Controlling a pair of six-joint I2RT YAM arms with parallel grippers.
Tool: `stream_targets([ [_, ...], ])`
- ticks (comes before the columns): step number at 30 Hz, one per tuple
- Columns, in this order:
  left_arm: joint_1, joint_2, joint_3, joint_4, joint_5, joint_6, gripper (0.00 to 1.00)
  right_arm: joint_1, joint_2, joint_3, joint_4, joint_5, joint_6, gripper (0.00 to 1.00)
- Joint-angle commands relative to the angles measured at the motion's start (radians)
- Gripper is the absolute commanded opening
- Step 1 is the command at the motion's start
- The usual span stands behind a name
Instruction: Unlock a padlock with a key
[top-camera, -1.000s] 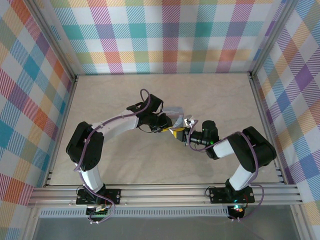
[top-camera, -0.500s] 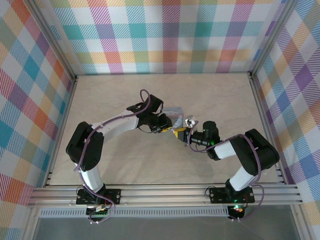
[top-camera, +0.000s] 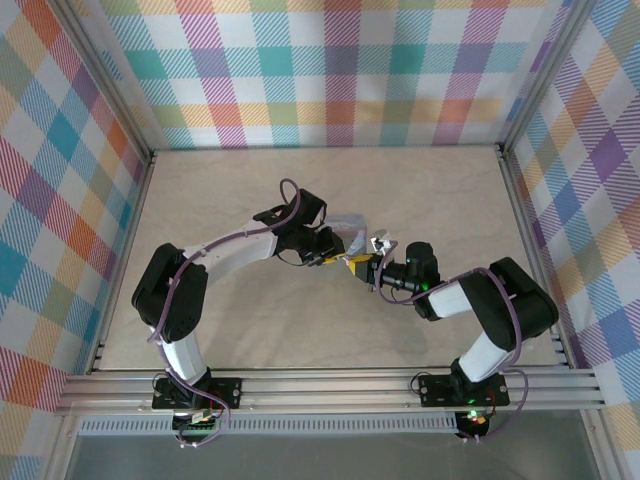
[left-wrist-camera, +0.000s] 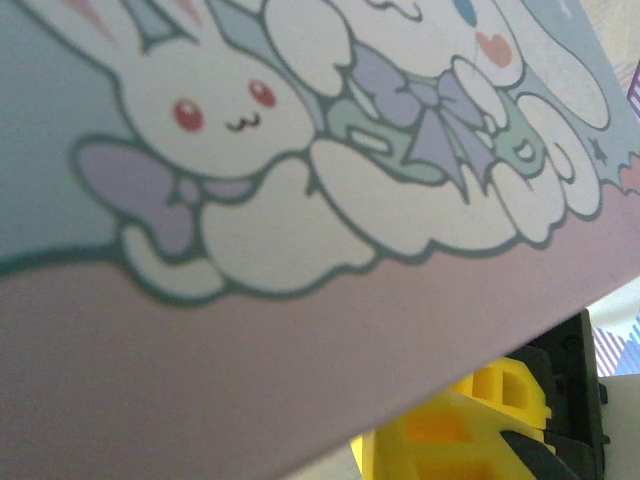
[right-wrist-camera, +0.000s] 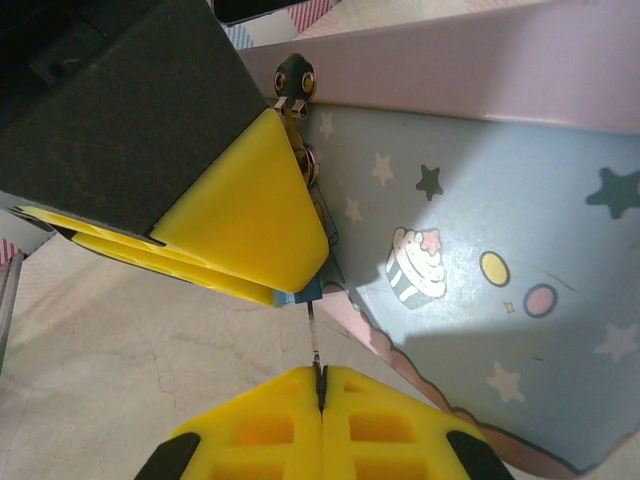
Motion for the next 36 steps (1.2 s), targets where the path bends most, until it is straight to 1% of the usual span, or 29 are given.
stream_targets([
  [1,-0.004,-0.048,0.003,0.049,0.012,0.003,0.15,-0.002,0.022,0.005,0.077,-0.021,0.028,0.00],
  [7,-0.004,-0.048,0.004,0.051,0.015,0.001,0.15,-0.001,0.041,0.018,0.093,-0.036,0.038,0.00],
  [15,-0.010,-0.043,0.005,0.066,0.020,-0.011,0.15,0.000,0.060,0.032,0.114,-0.021,0.049,0.00],
  [23,-0.010,-0.047,-0.010,0.091,0.001,-0.018,0.15,-0.002,0.022,0.004,0.050,0.007,0.015,0.00],
  [27,-0.009,-0.037,-0.002,0.087,0.000,-0.017,0.15,-0.003,0.013,-0.024,0.048,0.031,0.005,0.00],
  [36,-0.010,-0.027,0.017,0.083,-0.002,-0.020,0.15,-0.006,0.009,-0.061,0.080,0.026,0.013,0.00],
])
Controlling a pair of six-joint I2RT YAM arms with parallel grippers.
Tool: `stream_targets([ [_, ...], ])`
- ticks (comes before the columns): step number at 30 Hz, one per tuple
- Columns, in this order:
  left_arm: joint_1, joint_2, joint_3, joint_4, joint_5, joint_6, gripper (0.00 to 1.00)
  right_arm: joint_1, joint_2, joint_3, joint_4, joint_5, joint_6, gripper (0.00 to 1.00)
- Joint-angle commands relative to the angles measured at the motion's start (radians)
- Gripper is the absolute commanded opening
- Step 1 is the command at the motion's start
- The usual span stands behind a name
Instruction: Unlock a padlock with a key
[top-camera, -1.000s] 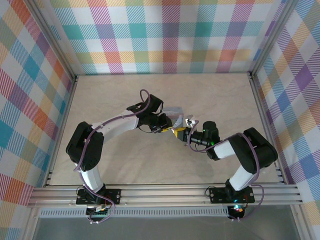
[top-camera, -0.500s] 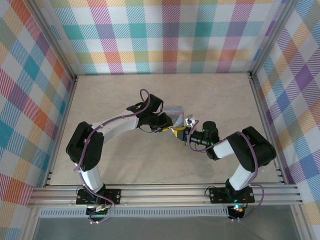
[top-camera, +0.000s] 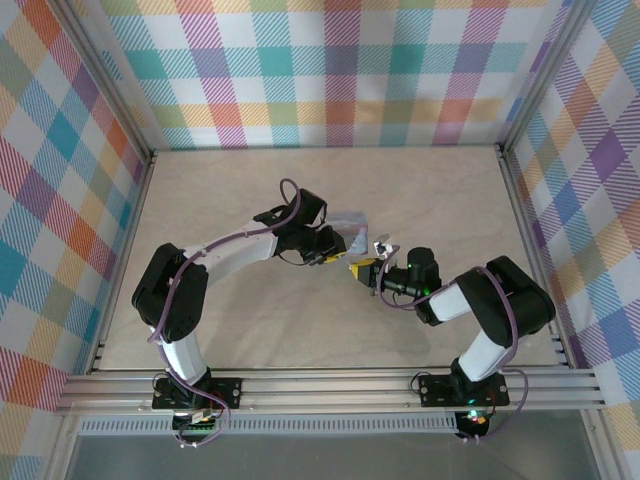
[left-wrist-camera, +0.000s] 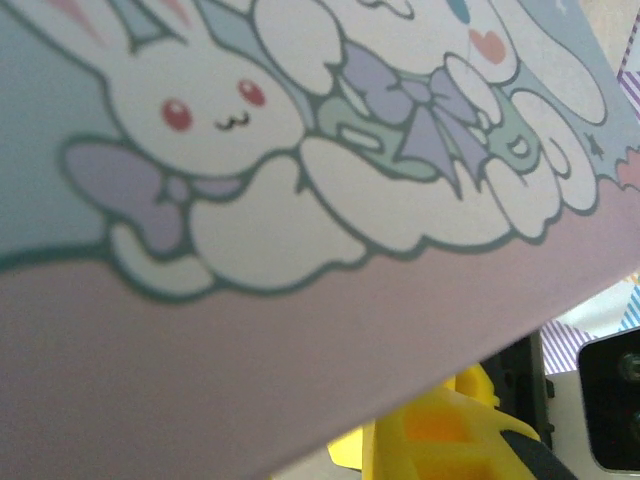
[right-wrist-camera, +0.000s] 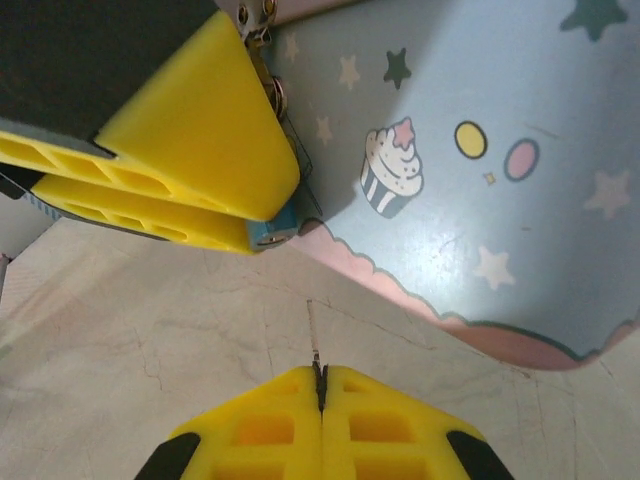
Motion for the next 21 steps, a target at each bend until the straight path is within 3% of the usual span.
stream_targets([
  [1,-0.008,-0.025,0.024,0.044,-0.002,-0.003,0.15,-0.004,-0.008,-0.013,0.050,-0.012,0.002,0.00],
  [21,-0.007,-0.016,0.038,0.046,-0.001,-0.013,0.15,-0.004,0.018,-0.021,0.158,-0.039,0.044,0.00],
])
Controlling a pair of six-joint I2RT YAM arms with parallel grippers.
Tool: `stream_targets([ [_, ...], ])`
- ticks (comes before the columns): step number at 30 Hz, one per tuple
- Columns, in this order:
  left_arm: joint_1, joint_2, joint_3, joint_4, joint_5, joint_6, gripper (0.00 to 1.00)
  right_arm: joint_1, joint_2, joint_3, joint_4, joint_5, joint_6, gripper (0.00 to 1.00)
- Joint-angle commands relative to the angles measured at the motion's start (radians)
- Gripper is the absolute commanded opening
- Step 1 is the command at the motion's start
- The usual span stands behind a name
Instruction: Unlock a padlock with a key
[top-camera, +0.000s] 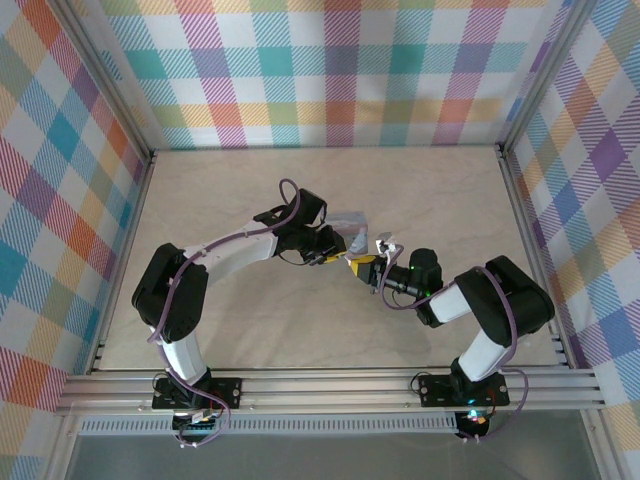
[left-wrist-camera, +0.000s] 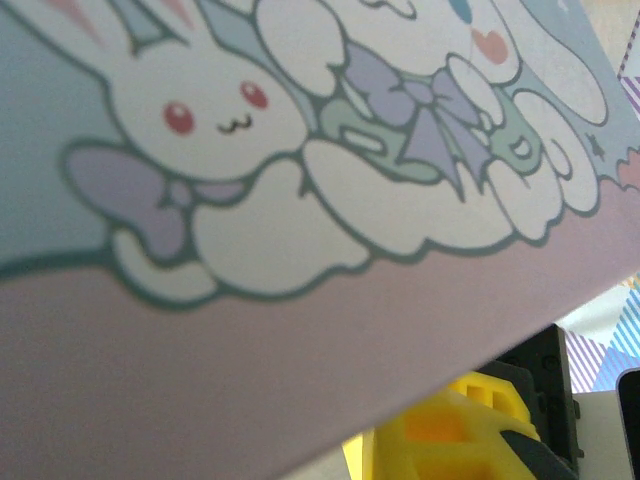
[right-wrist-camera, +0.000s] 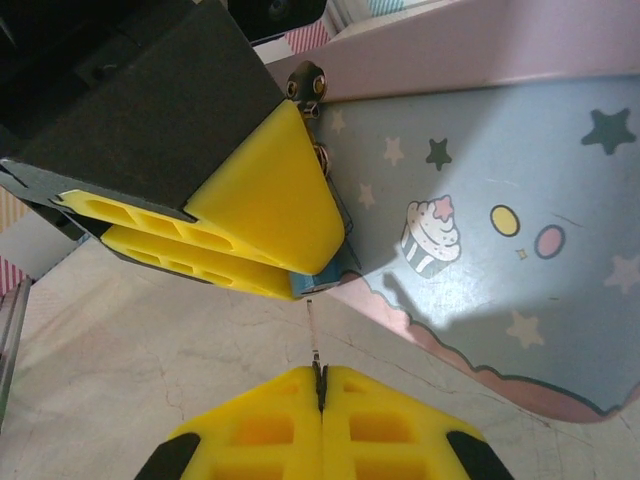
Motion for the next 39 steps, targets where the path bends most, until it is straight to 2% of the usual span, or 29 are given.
stream_targets([
  [1,-0.008,-0.016,0.036,0.046,-0.002,0.001,0.15,-0.004,0.013,-0.009,0.041,-0.028,0.005,0.00],
  [39,-0.008,-0.005,0.053,0.028,0.006,0.009,0.15,-0.005,0.066,0.039,0.094,-0.041,0.036,0.00],
])
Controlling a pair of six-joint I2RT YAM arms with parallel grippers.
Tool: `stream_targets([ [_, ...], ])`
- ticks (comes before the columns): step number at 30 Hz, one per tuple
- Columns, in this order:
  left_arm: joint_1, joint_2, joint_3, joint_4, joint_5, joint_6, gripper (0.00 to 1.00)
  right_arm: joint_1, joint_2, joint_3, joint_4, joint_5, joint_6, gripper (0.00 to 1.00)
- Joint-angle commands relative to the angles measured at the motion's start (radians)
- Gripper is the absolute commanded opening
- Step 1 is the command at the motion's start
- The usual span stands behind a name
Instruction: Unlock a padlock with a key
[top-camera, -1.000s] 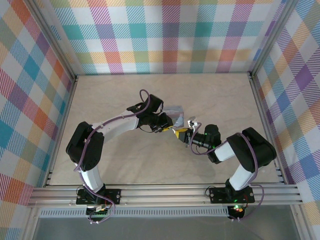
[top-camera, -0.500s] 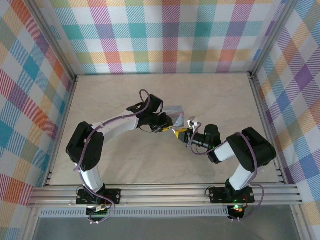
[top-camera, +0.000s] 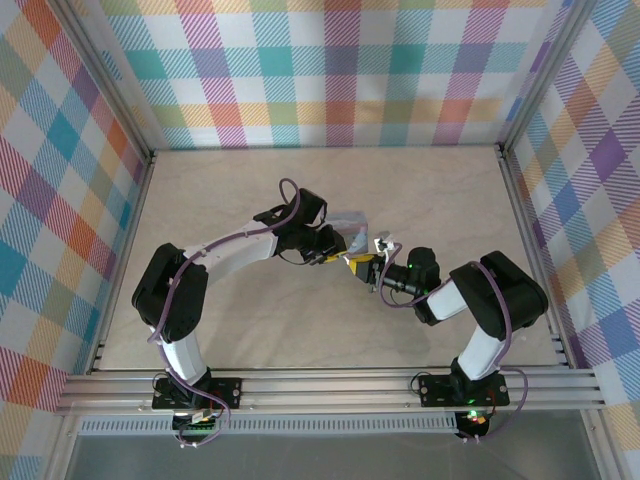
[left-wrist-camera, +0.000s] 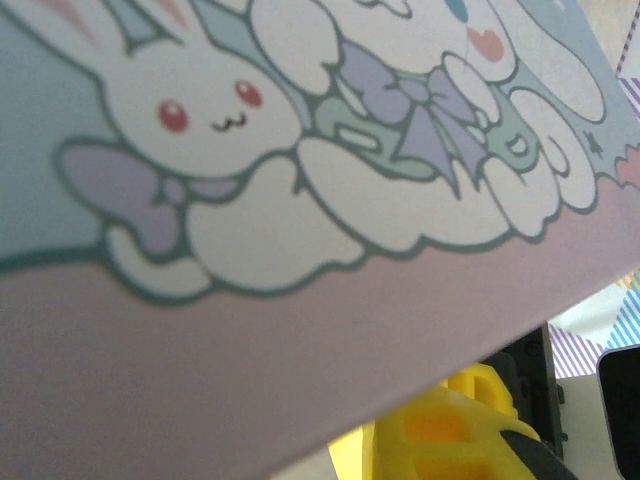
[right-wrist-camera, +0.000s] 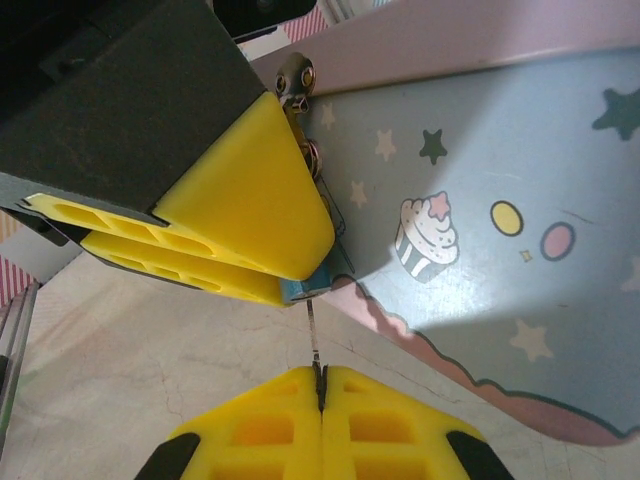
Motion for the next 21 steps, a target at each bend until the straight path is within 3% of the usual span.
stream_targets([
  [1,-0.008,-0.004,0.046,0.029,0.004,0.010,0.15,-0.003,0.014,0.014,0.061,-0.029,0.011,0.00],
  [21,-0.008,-0.004,0.049,0.023,0.005,0.011,0.15,-0.030,0.047,-0.010,0.158,-0.004,0.068,0.00],
])
